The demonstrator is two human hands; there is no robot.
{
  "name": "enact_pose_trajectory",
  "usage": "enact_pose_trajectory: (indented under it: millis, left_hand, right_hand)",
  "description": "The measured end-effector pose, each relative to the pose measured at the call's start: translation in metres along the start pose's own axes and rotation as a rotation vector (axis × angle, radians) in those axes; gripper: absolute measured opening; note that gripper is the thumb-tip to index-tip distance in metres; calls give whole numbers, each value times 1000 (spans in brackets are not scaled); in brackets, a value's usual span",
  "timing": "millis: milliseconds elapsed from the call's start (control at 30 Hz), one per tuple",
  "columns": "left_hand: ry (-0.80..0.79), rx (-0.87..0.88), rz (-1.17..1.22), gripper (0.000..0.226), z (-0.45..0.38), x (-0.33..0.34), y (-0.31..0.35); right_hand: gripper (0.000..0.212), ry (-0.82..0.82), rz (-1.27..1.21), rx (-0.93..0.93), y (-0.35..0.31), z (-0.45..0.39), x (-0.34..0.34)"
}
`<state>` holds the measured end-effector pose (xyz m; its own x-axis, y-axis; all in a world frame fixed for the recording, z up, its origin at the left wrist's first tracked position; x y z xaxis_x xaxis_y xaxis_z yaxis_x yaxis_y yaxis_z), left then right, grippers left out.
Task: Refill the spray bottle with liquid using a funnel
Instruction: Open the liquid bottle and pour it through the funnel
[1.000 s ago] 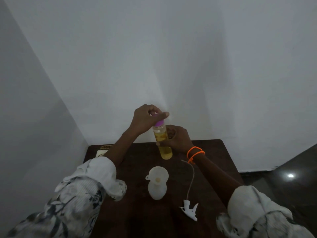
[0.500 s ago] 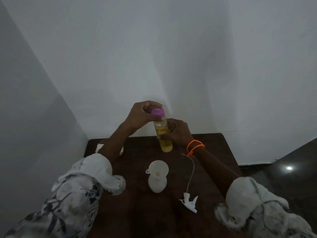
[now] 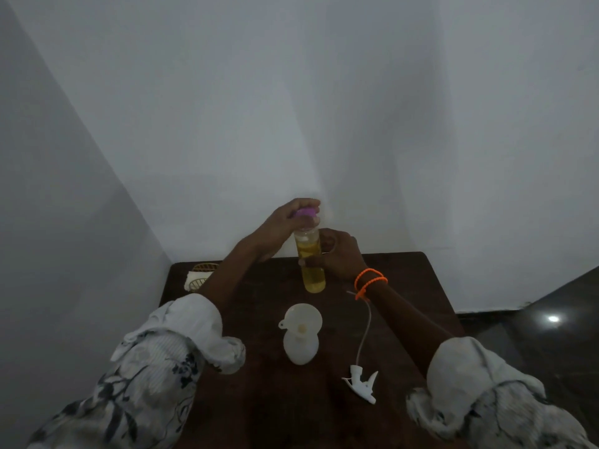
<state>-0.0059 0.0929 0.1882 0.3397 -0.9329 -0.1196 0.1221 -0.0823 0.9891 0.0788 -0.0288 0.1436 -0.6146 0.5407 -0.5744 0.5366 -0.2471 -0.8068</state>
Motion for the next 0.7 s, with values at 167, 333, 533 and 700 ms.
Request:
enact_pose_trajectory:
  millis: [167, 333, 533, 700]
  left_hand:
    - [-51, 56, 6, 59, 5, -11, -3]
    - [259, 99, -85, 53, 7, -19, 2]
    - [508, 64, -23, 52, 13, -26, 1]
    - [468, 19, 42, 54, 16, -28, -6]
  right_hand:
    - [55, -8, -1, -11, -1, 0, -2]
    - [56, 2, 0, -23, -4, 1, -1]
    - [61, -6, -7, -21, -7, 2, 2]
    - [61, 6, -7, -41, -6, 5, 1]
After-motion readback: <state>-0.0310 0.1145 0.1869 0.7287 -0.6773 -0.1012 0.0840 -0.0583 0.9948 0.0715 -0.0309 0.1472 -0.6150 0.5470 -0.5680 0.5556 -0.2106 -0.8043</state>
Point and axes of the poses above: each hand's wrist, its own z-axis away from the middle knuckle, its own x-axis out of the palm, y = z × x, the point moved 6 cm from there along -z, towards the middle knuckle, and after that the axes turned 2 degrees about -x, right-handed, at the moved point
